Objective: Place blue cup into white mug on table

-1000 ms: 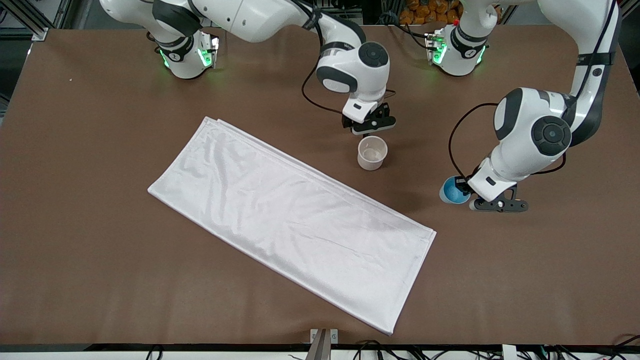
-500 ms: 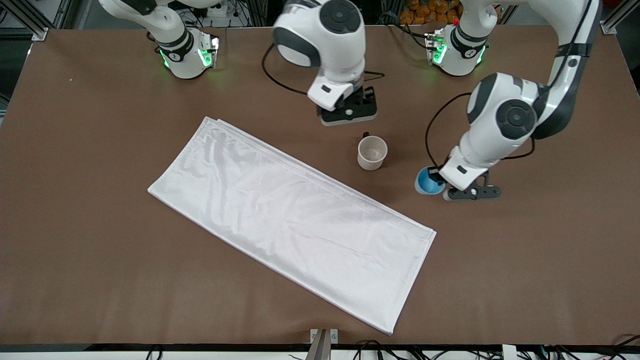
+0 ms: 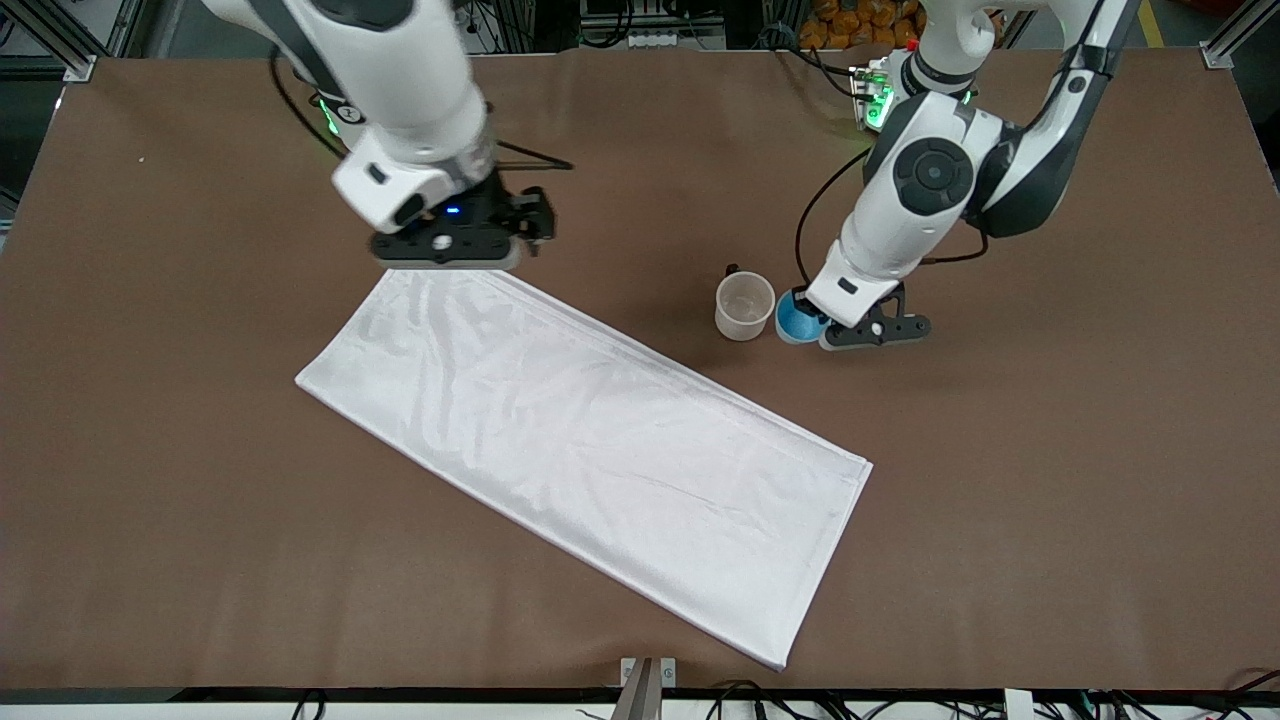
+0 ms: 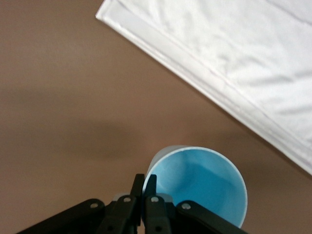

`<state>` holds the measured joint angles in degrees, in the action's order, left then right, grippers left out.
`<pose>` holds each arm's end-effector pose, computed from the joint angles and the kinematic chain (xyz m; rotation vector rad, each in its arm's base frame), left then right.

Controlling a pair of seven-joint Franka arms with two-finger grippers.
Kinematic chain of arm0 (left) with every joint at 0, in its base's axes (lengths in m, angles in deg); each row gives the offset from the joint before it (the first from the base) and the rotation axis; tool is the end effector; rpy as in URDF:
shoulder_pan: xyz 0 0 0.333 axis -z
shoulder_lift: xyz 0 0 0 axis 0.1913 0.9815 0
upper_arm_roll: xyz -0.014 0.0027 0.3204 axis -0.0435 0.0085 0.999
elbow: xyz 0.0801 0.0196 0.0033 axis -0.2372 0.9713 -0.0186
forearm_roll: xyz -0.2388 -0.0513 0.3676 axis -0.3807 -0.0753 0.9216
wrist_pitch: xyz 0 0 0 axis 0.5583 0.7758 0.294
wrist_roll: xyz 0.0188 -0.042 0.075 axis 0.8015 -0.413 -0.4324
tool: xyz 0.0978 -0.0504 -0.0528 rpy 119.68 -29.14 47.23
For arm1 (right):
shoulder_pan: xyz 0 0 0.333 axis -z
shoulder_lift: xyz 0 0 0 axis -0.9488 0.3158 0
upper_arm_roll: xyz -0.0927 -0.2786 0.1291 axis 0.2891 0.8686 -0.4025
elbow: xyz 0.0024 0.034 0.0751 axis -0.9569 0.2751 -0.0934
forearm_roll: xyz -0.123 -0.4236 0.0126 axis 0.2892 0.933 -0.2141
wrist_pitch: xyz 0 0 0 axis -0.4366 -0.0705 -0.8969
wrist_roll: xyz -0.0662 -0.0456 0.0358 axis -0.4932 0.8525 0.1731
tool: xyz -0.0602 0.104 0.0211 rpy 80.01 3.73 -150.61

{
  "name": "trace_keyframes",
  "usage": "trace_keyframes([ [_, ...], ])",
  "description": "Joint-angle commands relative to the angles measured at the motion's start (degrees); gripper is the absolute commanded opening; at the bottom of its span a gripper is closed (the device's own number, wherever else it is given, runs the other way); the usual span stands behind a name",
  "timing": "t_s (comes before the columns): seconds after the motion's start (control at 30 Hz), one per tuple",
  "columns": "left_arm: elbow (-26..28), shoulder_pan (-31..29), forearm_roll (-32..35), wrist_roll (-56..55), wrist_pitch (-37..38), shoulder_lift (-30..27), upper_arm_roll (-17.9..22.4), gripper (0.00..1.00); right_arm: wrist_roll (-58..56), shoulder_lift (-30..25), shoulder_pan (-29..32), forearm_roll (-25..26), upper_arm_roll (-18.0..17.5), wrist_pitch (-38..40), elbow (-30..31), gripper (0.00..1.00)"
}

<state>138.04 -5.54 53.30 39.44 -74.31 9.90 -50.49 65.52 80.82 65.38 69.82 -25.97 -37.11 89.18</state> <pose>0.5214 -0.3116 0.3415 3.1276 0.1397 -0.0799 0.5644 0.3631 0.5826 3.1159 -0.0026 -0.0067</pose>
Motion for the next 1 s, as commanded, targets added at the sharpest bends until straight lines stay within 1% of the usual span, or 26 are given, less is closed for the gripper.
trace_keyframes([
  [0.0, 4.9, -0.5, 0.5, -6.6, -1.3, -3.0, -5.0, 0.0, -8.5, -6.4, 3.2, -1.7, 3.9, -0.6, 5.6, 1.0],
  [0.1, 5.9, -0.5, 0.6, -9.4, -1.3, -3.5, -7.4, 0.0, -13.1, -8.1, 5.6, -1.8, 5.1, 0.4, 5.8, 1.0],
  [0.2, 6.6, -0.5, 1.1, -11.0, -1.3, -3.4, -8.9, 0.0, -17.7, -9.6, 7.6, -2.0, 5.8, 0.5, 6.9, 1.0],
  [0.23, 6.8, -0.5, 1.2, -11.0, -1.8, -3.3, -9.2, 0.0, -19.0, -10.0, 8.0, -2.0, 6.6, 0.4, 7.2, 1.0],
  [0.33, 7.0, -0.6, 1.2, -11.1, -3.5, -3.0, -9.3, 0.0, -22.2, -11.0, 8.9, -3.1, 9.0, 0.4, 7.9, 1.0],
  [0.47, 7.4, -0.7, 1.3, -11.1, -4.4, -2.4, -9.3, 0.0, -29.3, -12.4, 10.4, -6.0, 13.0, 0.5, 9.0, 1.0],
  [0.57, 9.1, -0.8, 1.5, -11.0, -7.1, -2.1, -9.3, 0.0, -32.8, -13.6, 11.3, -6.3, 15.2, 0.3, 10.7, 1.0],
  [0.67, 11.0, -1.0, 3.3, -11.1, -10.0, -1.9, -9.3, 0.0, -36.0, -14.5, 11.8, -6.4, 18.0, 0.1, 12.1, 1.0],
  [0.8, 11.9, -1.0, 3.7, -11.2, -11.9, -0.9, -9.3, 0.0, -39.4, -15.6, 12.9, -6.4, 19.8, -0.1, 12.9, 1.0],
  [0.97, 11.9, -1.0, 3.7, -11.2, -12.2, -0.2, -9.3, 0.0, -41.5, -16.4, 13.2, -6.4, 21.9, -0.1, 13.4, 1.0],
])
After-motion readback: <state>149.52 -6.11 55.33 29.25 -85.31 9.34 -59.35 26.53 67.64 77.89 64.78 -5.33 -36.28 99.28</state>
